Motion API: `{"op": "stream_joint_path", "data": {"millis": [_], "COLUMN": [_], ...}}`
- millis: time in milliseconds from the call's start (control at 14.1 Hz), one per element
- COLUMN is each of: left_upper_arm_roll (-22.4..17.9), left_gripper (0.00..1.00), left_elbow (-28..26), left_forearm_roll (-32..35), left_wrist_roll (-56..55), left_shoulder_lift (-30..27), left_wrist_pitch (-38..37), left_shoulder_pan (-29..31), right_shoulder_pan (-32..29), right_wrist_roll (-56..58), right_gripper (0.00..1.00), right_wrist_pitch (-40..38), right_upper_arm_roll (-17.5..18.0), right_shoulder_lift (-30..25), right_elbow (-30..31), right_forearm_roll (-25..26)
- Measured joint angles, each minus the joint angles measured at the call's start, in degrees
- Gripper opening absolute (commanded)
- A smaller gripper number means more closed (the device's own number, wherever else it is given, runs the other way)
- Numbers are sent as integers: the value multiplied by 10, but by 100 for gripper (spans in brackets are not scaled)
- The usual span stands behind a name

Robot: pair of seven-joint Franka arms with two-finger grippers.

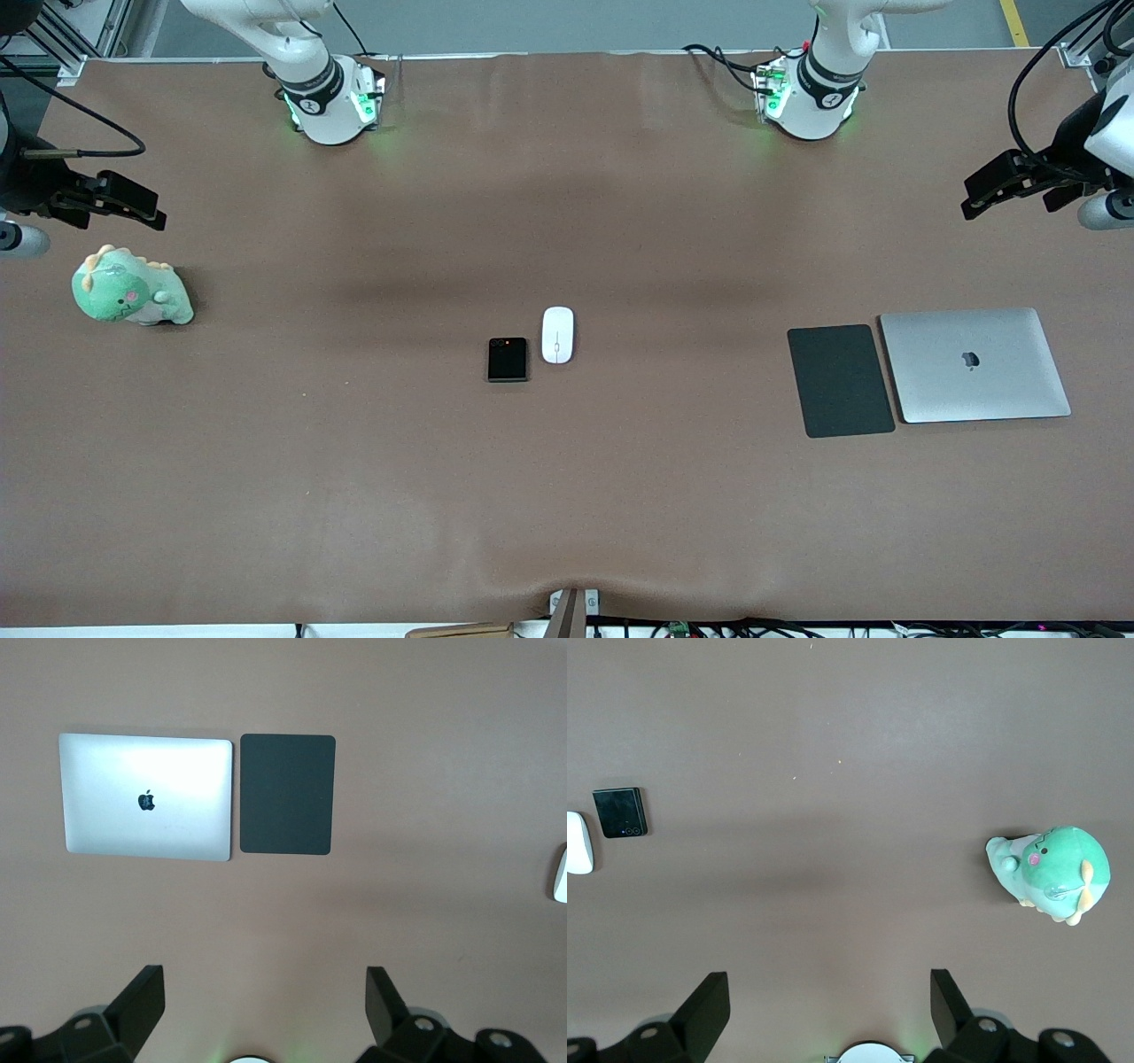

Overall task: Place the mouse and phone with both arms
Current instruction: 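Reach the left gripper down toward the white mouse beside the phone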

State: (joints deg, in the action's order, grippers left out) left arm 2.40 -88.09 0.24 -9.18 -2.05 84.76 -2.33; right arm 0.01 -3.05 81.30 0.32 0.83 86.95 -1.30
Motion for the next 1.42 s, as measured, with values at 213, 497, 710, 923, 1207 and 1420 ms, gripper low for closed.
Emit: {"op": "stream_joint_path", "data": {"millis": [213, 497, 710, 923, 1207, 1420], "left_upper_arm_roll": [1, 1, 16, 37, 43, 45], "left_gripper": [100, 100, 100, 100, 100, 100], "left_elbow": [2, 11, 25, 24, 6, -3], "left_forearm_roll": [0, 3, 4, 4, 5, 18], "left_wrist_roll": [0, 0, -1, -61, -159, -276], "left_shoulder_lift": [0, 20, 57, 99, 164, 222], "left_wrist_pitch": [0, 0, 11, 39, 116, 179], "left_shoulder_pan": [-2, -5, -14, -58, -156, -237], "right_shoulder_pan": [0, 0, 0, 0, 3, 5], "right_wrist_roll": [0, 0, 0, 0, 0, 0], "right_gripper": [100, 100, 100, 100, 100, 100], "right_wrist_pitch": [0, 0, 0, 0, 1, 1], "right_upper_arm_roll": [0, 0, 0, 0, 1, 1], "right_shoulder_lift": [0, 0, 0, 0, 0, 0], "right_elbow": [2, 7, 8, 8, 9, 13], "right_forearm_roll": [0, 0, 0, 0, 0, 0]}}
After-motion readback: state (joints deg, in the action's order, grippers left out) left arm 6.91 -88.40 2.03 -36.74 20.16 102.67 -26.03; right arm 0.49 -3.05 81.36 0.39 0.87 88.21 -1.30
